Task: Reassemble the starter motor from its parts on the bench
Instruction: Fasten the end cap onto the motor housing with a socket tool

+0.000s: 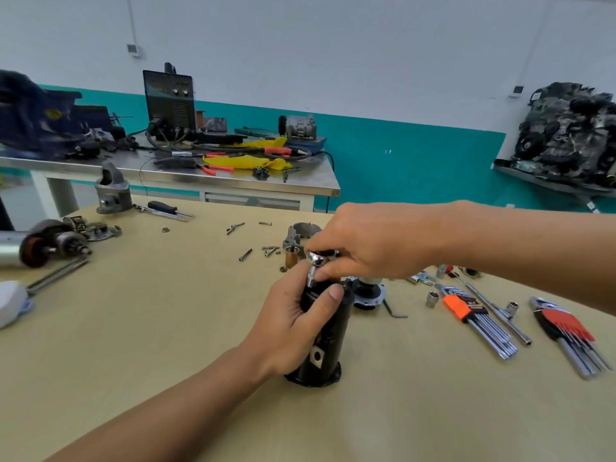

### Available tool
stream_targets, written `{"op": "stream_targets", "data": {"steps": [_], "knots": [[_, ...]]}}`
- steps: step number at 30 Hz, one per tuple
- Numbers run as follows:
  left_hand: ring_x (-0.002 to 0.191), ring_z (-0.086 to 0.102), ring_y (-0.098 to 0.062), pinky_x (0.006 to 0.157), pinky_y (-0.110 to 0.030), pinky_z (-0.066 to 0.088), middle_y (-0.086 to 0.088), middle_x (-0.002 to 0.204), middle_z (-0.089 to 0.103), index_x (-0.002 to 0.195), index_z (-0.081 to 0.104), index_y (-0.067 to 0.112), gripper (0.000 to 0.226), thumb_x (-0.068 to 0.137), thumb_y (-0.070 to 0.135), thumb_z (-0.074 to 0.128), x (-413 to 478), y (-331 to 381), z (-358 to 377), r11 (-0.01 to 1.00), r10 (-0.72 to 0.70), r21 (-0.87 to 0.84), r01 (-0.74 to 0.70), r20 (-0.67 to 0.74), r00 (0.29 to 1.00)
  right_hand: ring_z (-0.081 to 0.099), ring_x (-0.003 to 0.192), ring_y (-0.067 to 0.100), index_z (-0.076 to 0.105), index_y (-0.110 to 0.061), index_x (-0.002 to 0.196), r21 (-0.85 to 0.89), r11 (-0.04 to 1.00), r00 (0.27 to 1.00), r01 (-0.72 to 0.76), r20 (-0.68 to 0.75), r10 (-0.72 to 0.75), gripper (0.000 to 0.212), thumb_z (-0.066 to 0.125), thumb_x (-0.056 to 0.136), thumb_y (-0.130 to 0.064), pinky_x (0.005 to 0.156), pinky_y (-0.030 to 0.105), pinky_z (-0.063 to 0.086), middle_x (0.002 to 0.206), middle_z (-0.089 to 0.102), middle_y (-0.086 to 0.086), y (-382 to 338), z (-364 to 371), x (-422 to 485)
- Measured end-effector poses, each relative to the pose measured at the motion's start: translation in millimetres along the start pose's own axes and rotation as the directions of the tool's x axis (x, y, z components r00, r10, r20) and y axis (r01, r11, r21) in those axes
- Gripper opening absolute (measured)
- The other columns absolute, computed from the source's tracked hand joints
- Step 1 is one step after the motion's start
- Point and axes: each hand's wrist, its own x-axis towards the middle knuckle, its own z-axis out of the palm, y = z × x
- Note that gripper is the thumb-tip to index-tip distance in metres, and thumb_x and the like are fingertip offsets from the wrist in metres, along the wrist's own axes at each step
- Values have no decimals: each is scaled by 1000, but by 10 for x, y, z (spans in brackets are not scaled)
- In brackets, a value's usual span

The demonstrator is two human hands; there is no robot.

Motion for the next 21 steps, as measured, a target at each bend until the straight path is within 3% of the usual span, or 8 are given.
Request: {"op": "stream_targets", "data": {"steps": [4, 9, 16, 19, 21], "knots": [[88, 59, -8, 77, -22, 49, 5, 94, 65, 108, 61, 23, 31, 92, 49, 52, -47, 2, 14, 999, -52, -1, 52, -10, 999, 51, 61, 10, 59, -16, 88, -41, 998, 999, -42, -10, 42, 33, 49, 101, -45, 56, 25, 40, 70, 55, -4, -72, -27, 8], [85, 62, -5, 75, -15, 47, 14, 94, 66, 110, 58, 29, 32, 89, 52, 56, -89, 21, -4, 997, -77, -23, 78, 29, 997, 49, 65, -4, 62, -12, 91, -41, 996, 997, -75, -38, 74, 34, 51, 101, -42, 54, 17, 37, 64, 49, -8, -26, -107, -71], [82, 57, -2, 72, -13, 44, 17, 91, 62, 105, 56, 30, 23, 93, 49, 51, -101, 8, 8, 999, -40, 22, 40, -15, 999, 50, 65, 9, 62, -16, 98, -99, 991, 995, -94, 23, 97, 35, 48, 101, -47, 54, 22, 35, 73, 51, -7, -120, -44, -35], [83, 56, -5, 73, -17, 44, 17, 91, 59, 106, 56, 25, 27, 94, 48, 48, -112, -10, 49, 999, -15, 43, 18, -55, 998, 54, 63, 16, 61, -14, 90, -123, 981, 986, -150, 53, 157, 41, 47, 100, -51, 54, 30, 44, 72, 55, -1, -183, -58, 24], [92, 61, -13, 79, -21, 47, 14, 98, 62, 110, 57, 21, 30, 95, 45, 47, -117, -22, 83, 999, 1, 42, 2, -65, 998, 50, 56, 16, 60, -14, 80, -167, 966, 975, -195, 74, 209, 43, 47, 100, -49, 46, 26, 39, 66, 53, 1, -228, -50, 72]]}}
